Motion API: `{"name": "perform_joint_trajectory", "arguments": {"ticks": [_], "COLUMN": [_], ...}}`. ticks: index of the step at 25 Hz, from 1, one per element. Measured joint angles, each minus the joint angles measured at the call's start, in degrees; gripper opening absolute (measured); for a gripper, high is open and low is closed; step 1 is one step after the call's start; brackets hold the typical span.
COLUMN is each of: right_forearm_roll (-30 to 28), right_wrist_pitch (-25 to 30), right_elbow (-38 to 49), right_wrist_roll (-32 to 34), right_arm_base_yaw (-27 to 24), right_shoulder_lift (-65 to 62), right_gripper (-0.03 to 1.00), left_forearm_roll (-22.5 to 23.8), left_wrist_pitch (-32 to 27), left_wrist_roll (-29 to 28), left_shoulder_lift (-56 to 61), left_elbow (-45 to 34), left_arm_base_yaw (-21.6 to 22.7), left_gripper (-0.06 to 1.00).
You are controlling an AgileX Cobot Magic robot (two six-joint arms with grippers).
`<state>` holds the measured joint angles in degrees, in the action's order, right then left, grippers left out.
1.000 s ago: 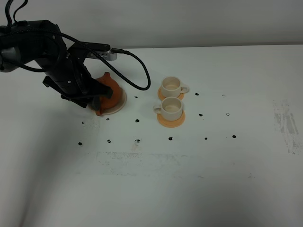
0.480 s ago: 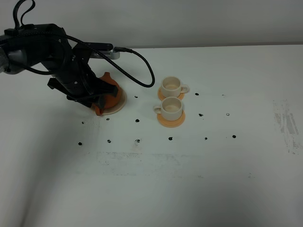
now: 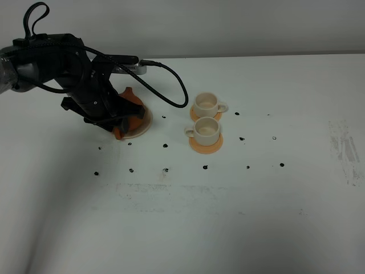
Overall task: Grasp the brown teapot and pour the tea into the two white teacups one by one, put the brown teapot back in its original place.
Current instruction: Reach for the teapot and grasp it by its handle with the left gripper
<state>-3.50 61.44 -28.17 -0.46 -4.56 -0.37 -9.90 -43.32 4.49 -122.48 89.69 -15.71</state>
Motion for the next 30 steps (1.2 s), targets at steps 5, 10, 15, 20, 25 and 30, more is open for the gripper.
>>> {"name": "perform_joint_trajectory", "arguments": {"ticks": [5, 10, 15, 20, 25, 30], "right_forearm_roll": [0.00, 0.00, 0.00, 0.00, 0.00, 0.00], "right_wrist_pitch": [0.00, 0.00, 0.00, 0.00, 0.00, 0.00], "right_elbow": [0.00, 0.00, 0.00, 0.00, 0.00, 0.00], "right_wrist_roll": [0.00, 0.00, 0.00, 0.00, 0.00, 0.00], "right_arm_base_yaw": [0.00, 0.00, 0.00, 0.00, 0.00, 0.00], "right_shoulder_lift": [0.00, 0.00, 0.00, 0.00, 0.00, 0.00], "right_gripper": [0.45, 0.45, 0.45, 0.45, 0.45, 0.45], "left_forearm_roll": [0.27, 2.43, 3.83, 4.19, 5.18, 6.45], "left_wrist_pitch": [-1.04, -3.74, -4.15, -4.15, -4.15, -3.66], "left_wrist_roll": [-0.78, -0.84, -0.65, 1.91, 3.74, 5.39], "left_shoulder_lift": [-1.52, -2.25, -2.25, -2.25, -2.25, -1.27], "left_elbow": [1.72, 3.39, 3.43, 3.53, 3.58, 3.58], "left_arm_base_yaw": [0.00, -0.05, -0.02, -0.20, -0.20, -0.20], "left_gripper": [0.33, 0.10, 0.10, 0.10, 0.10, 0.10]}}
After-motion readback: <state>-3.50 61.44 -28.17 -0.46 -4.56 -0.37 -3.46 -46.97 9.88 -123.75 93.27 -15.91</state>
